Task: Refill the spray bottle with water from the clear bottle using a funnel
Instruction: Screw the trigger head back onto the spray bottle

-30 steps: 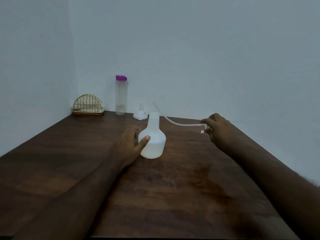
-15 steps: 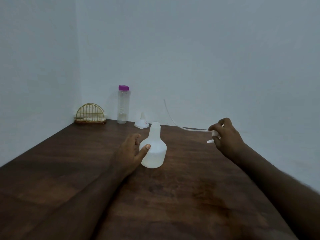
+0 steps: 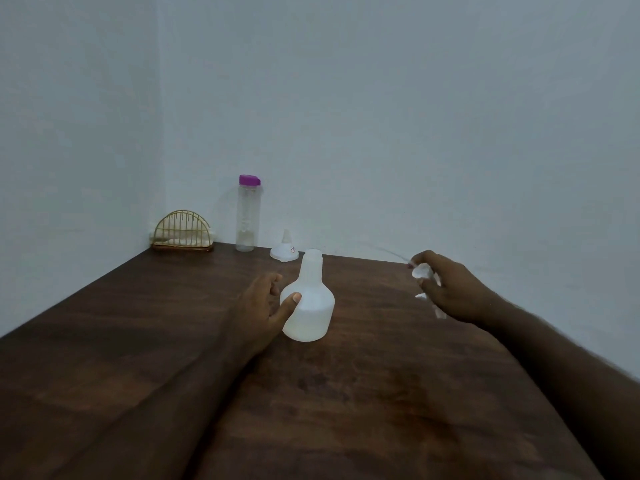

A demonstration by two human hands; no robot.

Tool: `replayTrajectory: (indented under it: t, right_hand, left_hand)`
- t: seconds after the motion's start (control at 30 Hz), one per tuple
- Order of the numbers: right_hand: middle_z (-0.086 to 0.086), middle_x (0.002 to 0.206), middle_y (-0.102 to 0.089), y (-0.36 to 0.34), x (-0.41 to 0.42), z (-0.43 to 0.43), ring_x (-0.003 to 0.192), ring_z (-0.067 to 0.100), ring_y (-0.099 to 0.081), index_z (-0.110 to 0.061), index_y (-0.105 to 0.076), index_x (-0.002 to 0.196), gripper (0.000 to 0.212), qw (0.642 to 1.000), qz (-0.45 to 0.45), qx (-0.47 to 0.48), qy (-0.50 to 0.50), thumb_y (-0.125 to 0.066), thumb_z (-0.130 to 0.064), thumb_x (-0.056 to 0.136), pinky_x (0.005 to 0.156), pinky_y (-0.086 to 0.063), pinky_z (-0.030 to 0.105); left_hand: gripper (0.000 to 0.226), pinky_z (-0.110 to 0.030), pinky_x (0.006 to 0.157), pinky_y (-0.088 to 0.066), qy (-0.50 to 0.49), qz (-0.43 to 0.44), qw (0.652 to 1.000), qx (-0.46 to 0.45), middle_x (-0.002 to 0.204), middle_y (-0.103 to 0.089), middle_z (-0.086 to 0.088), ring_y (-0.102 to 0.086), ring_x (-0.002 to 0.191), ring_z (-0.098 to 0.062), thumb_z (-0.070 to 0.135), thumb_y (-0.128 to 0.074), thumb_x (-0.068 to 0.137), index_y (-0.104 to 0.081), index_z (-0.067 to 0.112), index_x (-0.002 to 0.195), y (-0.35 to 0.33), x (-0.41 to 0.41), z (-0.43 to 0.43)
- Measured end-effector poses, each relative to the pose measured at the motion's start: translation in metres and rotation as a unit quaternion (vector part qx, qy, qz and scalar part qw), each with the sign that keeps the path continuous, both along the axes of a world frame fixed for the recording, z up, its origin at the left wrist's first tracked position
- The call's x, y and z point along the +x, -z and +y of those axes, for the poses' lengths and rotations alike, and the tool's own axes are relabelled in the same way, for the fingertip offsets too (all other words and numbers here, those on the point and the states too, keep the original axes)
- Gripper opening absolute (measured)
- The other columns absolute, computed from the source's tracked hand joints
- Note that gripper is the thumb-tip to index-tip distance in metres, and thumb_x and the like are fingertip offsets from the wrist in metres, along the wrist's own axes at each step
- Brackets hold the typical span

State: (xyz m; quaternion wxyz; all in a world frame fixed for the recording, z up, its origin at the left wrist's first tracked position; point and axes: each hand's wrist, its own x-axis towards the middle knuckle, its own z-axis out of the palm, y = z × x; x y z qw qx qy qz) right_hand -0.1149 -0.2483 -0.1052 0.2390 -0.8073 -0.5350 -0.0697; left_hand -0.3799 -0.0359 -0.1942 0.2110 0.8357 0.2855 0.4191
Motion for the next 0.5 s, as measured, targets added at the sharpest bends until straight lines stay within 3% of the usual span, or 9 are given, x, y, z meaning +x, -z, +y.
replayTrajectory:
  t: [0.07, 0.17, 0.27, 0.37, 0.5]
  right_hand:
    - [-0.017, 0.081, -0.071, 0.0, -0.003, 0.0, 0.075, 0.003, -0.067, -0.047, -0.048, 0.094, 0.01, 0.998, -0.014, -0.058, 0.019, -0.044, -0.048, 0.085, 0.079, -0.055, 0.04]
    - [-0.019, 0.078, -0.068, -0.005, -0.013, -0.002, 0.074, 0.006, -0.065, -0.039, -0.055, 0.088, 0.018, 0.996, -0.033, -0.08, 0.013, -0.051, -0.055, 0.081, 0.077, -0.057, 0.044]
    - [-0.003, 0.089, -0.071, -0.012, -0.019, -0.004, 0.087, 0.016, -0.069, -0.026, -0.065, 0.089, 0.011, 0.985, 0.144, -0.059, -0.075, -0.062, -0.037, 0.087, 0.083, -0.058, 0.043]
    - [0.008, 0.087, -0.067, -0.016, -0.023, -0.006, 0.085, 0.02, -0.065, -0.011, -0.064, 0.088, 0.017, 0.939, 0.311, -0.021, -0.148, -0.054, -0.019, 0.099, 0.083, -0.054, 0.041]
    - [0.016, 0.082, -0.057, -0.009, -0.027, -0.007, 0.078, 0.029, -0.057, -0.004, -0.055, 0.081, 0.031, 0.885, 0.421, 0.009, -0.2, -0.046, -0.024, 0.102, 0.081, -0.049, 0.046]
  left_hand:
    - [0.056, -0.018, 0.068, -0.044, 0.001, -0.002, 1.0, 0.004, 0.107, -0.058, 0.005, -0.056, 0.086, -0.008, 0.056, -0.052, 0.088, -0.05, 0.016, 0.127, 0.0, 0.0, -0.001]
    - [0.053, -0.018, 0.068, -0.044, -0.002, -0.011, 1.0, 0.007, 0.101, -0.057, 0.006, -0.056, 0.084, -0.007, 0.055, -0.053, 0.089, -0.051, 0.016, 0.124, -0.001, 0.0, -0.001]
    - [0.051, -0.023, 0.071, -0.048, -0.004, -0.01, 1.0, 0.008, 0.101, -0.057, 0.007, -0.056, 0.085, -0.007, 0.055, -0.053, 0.089, -0.051, 0.017, 0.124, -0.001, -0.001, -0.001]
    - [0.049, -0.02, 0.07, -0.046, -0.005, -0.02, 1.0, 0.005, 0.1, -0.056, 0.007, -0.056, 0.084, -0.007, 0.051, -0.055, 0.09, -0.052, 0.016, 0.124, 0.0, 0.001, 0.0]
    - [0.049, -0.028, 0.072, -0.053, -0.021, -0.045, 0.999, -0.01, 0.101, -0.056, 0.01, -0.058, 0.081, -0.006, 0.053, -0.054, 0.089, -0.051, 0.019, 0.124, -0.001, 0.003, 0.0]
